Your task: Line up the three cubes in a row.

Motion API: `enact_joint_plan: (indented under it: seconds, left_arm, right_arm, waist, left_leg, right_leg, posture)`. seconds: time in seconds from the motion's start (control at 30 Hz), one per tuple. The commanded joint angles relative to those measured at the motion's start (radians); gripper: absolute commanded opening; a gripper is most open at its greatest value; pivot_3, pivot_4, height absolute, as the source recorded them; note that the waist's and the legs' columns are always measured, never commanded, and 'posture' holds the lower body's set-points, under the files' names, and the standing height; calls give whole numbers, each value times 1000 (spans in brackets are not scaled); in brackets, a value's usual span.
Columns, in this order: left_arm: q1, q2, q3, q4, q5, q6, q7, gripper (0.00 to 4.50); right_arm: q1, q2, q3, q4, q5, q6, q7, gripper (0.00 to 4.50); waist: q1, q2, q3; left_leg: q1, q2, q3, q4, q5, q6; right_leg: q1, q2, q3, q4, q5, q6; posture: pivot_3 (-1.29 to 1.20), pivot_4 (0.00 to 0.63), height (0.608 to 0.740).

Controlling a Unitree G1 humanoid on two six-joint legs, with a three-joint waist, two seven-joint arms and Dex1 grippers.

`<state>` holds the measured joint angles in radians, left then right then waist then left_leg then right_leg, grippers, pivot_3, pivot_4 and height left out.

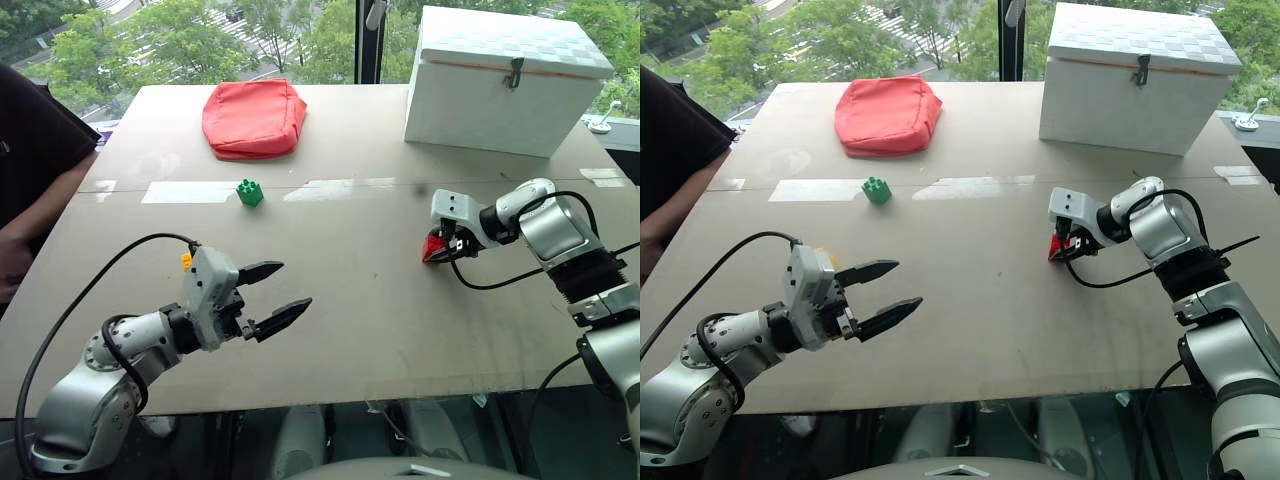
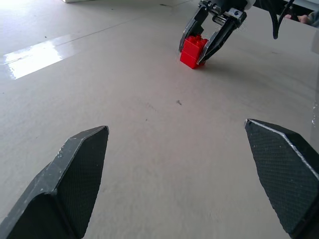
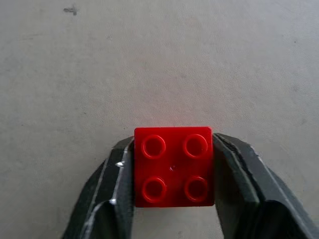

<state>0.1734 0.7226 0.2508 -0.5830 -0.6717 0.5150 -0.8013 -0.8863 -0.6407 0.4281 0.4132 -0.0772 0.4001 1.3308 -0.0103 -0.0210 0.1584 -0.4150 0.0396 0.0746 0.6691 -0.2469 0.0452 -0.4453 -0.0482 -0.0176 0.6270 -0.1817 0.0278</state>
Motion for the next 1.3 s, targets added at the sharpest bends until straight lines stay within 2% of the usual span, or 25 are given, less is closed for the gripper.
enact_joint_plan:
  seconds: [0.03,0.27,0.63,0.83,0.87,1.1,1.3]
  left_arm:
    - [19,1,30,-59,-7,-20,4,4500]
    - [35,-3,31,-69,-1,-25,5,4500]
    - [63,-10,33,-95,2,-29,21,4500]
    - [75,-9,39,-104,1,-27,26,4500]
    - [77,-9,40,-105,0,-27,27,4500]
    - [86,-9,44,-106,-2,-26,29,4500]
    - [97,-61,84,-84,-23,-16,94,4500]
  right_arm:
    - [-39,-2,2,19,-11,-65,40,1350]
    - [-94,31,15,141,-36,-233,97,1350]
    - [-166,89,23,323,-84,-354,121,1350]
    - [-180,102,18,354,-94,-386,139,4194]
    - [-181,104,16,353,-93,-387,143,4433]
    - [-170,81,-27,269,-59,-350,155,4433]
    - [-80,29,-171,-28,107,-184,159,4433]
  waist:
    - [-1,0,0]
    - [-3,0,0]
    - [-2,0,0]
    - [-3,1,0]
    - [-3,1,0]
    - [-3,1,0]
    - [0,1,1]
  left_leg:
    - [0,0,0,0,0,0]
    - [0,0,0,0,0,0]
    - [0,0,0,0,0,0]
    - [0,0,1,0,0,0]
    - [0,0,1,0,0,0]
    - [0,0,0,0,0,0]
    - [0,1,0,0,0,0]
  right_leg:
    - [0,0,0,0,0,0]
    - [0,0,0,0,0,0]
    - [0,0,0,0,0,0]
    - [0,0,0,0,0,0]
    - [0,0,0,0,0,0]
    - [0,0,0,0,0,0]
    - [0,-1,0,0,0,0]
  posture:
    - [0,150,740]
    - [0,150,740]
    - [0,150,740]
    - [0,150,740]
    - [0,150,740]
    - [0,150,740]
    - [0,150,740]
